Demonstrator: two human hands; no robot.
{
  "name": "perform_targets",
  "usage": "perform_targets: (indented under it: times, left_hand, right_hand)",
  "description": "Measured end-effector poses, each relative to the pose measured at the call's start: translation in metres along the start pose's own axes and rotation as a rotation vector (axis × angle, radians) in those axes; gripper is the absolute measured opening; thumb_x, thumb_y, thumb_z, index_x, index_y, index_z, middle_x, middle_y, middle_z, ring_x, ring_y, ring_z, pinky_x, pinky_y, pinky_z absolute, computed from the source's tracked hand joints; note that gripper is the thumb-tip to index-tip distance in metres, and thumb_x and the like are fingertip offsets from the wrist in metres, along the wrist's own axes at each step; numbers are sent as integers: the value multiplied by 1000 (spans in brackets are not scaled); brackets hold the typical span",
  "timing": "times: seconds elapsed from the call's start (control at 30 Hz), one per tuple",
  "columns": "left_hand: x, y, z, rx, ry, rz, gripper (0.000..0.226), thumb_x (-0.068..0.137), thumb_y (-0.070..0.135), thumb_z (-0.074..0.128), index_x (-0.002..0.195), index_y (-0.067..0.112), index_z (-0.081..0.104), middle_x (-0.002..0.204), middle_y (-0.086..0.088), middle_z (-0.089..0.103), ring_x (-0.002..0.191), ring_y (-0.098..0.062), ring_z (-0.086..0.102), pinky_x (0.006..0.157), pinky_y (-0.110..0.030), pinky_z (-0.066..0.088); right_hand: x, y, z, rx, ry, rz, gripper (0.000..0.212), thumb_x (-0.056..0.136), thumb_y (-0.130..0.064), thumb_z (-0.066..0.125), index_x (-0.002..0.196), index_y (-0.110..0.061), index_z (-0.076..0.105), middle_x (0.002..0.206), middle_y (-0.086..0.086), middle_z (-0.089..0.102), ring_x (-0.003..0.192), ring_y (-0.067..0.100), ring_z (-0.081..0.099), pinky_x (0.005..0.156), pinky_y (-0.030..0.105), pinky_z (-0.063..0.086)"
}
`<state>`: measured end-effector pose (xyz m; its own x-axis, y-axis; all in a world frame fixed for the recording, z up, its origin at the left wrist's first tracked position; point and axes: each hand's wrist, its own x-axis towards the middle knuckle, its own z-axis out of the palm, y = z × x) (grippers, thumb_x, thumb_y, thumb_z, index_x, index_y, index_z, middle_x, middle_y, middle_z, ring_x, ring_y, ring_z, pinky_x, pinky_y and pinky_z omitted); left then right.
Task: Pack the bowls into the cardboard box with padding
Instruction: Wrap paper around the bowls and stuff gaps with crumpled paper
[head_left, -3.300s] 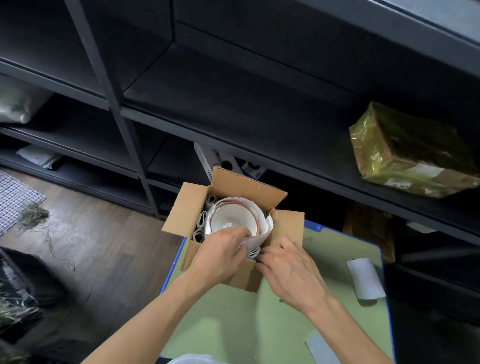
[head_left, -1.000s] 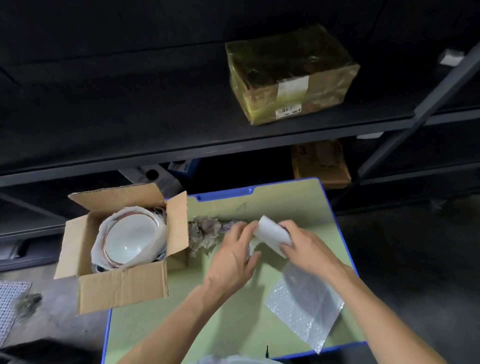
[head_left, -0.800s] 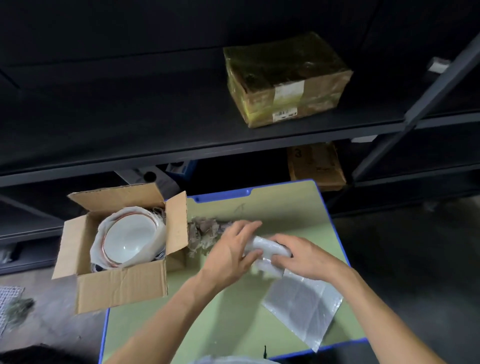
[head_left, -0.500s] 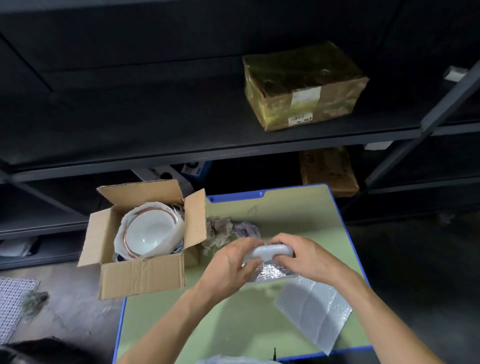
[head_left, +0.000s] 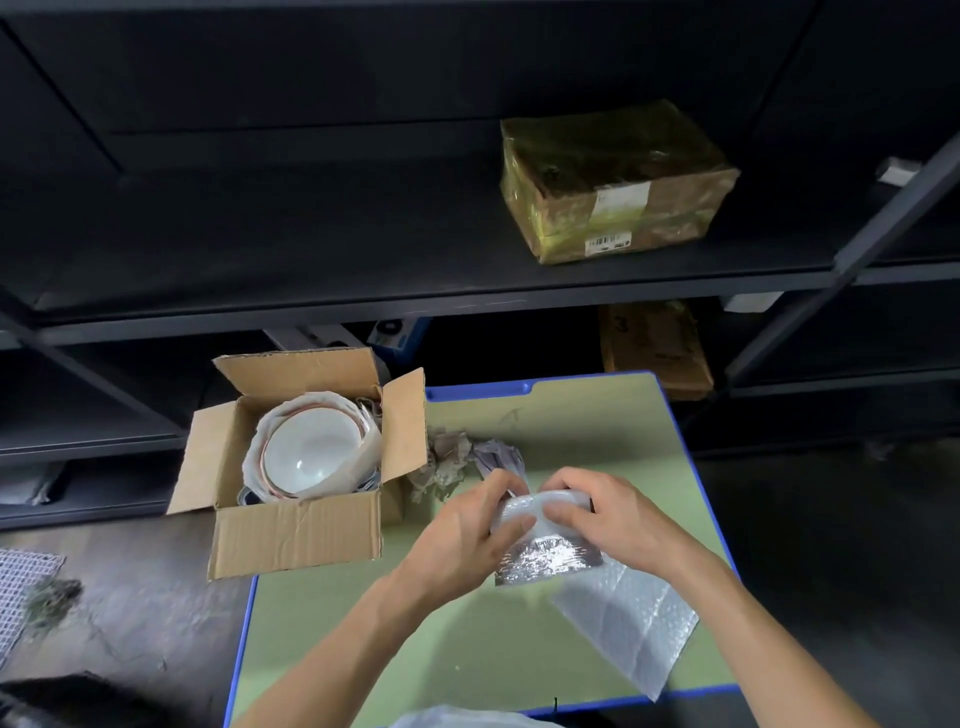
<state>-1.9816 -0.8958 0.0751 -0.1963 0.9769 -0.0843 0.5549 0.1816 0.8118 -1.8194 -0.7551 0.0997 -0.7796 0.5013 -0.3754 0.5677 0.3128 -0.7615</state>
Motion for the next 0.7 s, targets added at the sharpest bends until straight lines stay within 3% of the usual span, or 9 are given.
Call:
perform_targets:
  times: [0.27,0.4,0.53,0.63,0.7]
  left_hand:
    - [-3,6,-3,-78,24,-78,12,95,25,58,96,26,46,74,5,59,63,-11,47,63,-33,40]
    - [-4,7,-7,-107,50,-76,10,97,27,60,96,27,50,67,12,57,58,-8,46,57,-27,35]
    - [-6,11,-12,-194,-13,-92,20,91,16,62,97,28,48,70,-4,62,57,-16,48,55,-29,39]
    - [-6,12,-13,-169,-7,-88,22,89,9,57,92,28,45,68,-7,57,56,-14,42,54,-31,37]
    - [-6,10,-13,-146,6,-80,23,88,7,56,91,27,45,66,-6,55,56,-14,41,54,-32,36]
  right_hand:
    - [-5,-6,3,41,-12,36,12,82,-28,71,91,-33,65,79,-4,67,64,6,56,62,32,47]
    - [-6,-11,3,127,-18,28,17,79,-16,70,91,-28,65,74,4,65,59,12,56,58,31,46]
    - [-6,-12,6,177,30,-5,16,82,-10,71,85,-25,65,70,0,64,60,16,55,58,32,45]
    - [-5,-12,8,135,19,-16,15,84,-14,68,91,-27,63,77,2,67,69,28,61,62,42,50]
    - [-6,-13,8,123,-8,-27,18,88,-16,65,98,-31,61,83,0,67,72,29,62,66,41,53]
